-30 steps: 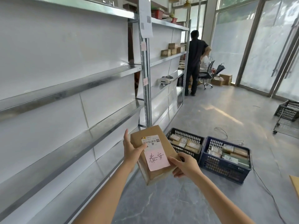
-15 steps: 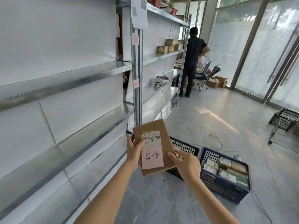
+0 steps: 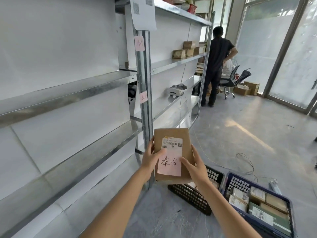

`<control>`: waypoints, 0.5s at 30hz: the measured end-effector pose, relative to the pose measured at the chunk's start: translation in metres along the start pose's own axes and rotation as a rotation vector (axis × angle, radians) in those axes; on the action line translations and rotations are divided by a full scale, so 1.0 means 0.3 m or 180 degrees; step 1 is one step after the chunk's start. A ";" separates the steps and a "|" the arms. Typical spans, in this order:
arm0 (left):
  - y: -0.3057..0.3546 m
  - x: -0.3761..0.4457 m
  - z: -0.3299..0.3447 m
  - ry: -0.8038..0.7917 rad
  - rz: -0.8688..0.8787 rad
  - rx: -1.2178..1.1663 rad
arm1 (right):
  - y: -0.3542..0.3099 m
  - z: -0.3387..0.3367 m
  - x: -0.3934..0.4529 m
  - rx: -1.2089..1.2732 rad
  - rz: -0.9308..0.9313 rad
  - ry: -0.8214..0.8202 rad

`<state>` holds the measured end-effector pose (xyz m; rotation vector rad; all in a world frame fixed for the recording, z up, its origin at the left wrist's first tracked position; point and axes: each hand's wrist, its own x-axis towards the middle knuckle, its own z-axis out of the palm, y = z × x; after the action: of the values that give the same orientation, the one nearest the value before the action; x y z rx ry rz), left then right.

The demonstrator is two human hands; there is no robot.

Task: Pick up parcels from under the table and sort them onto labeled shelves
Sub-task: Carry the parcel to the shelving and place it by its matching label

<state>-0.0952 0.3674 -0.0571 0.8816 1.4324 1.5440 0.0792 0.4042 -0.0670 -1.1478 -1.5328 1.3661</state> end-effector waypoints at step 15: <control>0.065 0.316 0.202 0.0858 -0.0093 0.0099 | -0.030 -0.112 0.571 0.0035 -0.0079 -0.1053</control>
<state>-0.0810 0.4788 -0.0354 0.6859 1.6553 1.6704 0.0587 0.5776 -0.0571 -0.9246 -1.7593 1.6052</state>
